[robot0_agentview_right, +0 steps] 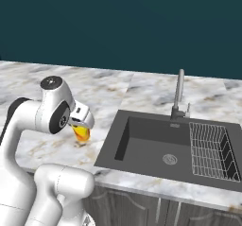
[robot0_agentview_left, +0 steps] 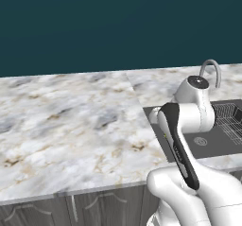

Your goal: Pick the cup and bowl from the counter and place them on the counter next to the sink.

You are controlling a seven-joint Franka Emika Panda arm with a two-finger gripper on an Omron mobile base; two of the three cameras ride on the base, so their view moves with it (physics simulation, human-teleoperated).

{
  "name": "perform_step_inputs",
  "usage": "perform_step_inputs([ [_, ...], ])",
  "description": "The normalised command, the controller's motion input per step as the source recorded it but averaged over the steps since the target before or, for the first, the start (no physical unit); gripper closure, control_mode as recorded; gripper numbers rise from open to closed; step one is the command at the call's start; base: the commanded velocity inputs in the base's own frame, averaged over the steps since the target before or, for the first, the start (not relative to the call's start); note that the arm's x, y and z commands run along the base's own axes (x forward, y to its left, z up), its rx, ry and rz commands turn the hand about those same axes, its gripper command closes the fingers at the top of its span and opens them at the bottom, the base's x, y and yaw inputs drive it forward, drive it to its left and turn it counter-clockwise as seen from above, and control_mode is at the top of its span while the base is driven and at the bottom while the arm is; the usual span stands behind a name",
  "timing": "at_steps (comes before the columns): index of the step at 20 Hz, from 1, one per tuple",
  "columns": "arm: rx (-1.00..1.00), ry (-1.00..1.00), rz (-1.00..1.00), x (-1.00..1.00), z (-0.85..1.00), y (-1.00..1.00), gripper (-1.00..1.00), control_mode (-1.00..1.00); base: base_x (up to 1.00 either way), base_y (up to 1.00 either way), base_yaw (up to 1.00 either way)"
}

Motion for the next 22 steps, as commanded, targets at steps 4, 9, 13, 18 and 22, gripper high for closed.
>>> perform_step_inputs([
  [4,0.00,0.00,0.00,0.12,-0.35,0.01,1.00,-1.00,0.00,0.00,0.00],
  [9,0.00,0.00,0.00,0.01,-0.30,0.16,1.00,-1.00,0.00,0.00,0.00],
  [13,0.00,0.00,0.01,0.01,-0.30,0.26,1.00,-1.00,0.00,0.00,0.00],
  [18,0.00,0.00,0.02,0.15,-0.27,0.14,1.00,-1.00,0.00,0.00,0.00],
  [22,0.00,0.00,0.03,0.27,-0.26,0.01,1.00,-1.00,0.00,0.00,0.00],
])
